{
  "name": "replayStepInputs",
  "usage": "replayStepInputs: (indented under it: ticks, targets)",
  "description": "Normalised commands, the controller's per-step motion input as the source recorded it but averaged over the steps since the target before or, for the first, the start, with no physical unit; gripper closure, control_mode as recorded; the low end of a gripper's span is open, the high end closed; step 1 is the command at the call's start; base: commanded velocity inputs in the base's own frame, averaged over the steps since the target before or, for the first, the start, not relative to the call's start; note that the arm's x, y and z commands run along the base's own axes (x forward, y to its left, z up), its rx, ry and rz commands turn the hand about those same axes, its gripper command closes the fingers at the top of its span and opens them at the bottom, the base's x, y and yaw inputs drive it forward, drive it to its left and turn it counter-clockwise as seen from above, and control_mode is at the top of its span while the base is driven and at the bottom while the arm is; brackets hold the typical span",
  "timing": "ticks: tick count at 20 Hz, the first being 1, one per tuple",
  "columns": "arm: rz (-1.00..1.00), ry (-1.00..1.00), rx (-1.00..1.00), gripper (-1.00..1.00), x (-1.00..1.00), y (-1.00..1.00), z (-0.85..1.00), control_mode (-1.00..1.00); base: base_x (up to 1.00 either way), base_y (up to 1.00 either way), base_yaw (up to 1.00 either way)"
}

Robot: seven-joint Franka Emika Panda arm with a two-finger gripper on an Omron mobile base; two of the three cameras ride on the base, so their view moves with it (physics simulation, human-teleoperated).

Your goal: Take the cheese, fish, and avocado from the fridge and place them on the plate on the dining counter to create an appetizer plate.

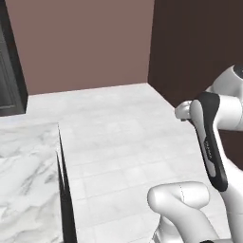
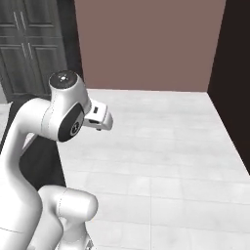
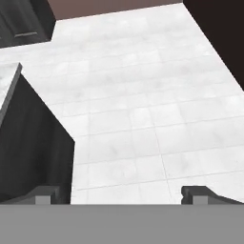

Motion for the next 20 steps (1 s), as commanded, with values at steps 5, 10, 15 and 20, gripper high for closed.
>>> replayStepInputs:
  ticks: [5,10,15,20]
  targets:
    - [0.0,0.0,0.0,-1.0,0.0,0.0,0.0,1.0,1.0,-0.26,0.45]
    - [0.0,0.0,0.0,-1.0,0.0,0.0,0.0,1.0,1.0,-0.8,0.36]
    - [0.0,0.0,0.0,-1.0,0.0,0.0,0.0,1.0,1.0,-0.89,0.27]
    - [0.0,0.0,0.0,-1.0,0.0,0.0,0.0,1.0,1.0,-0.56,0.37]
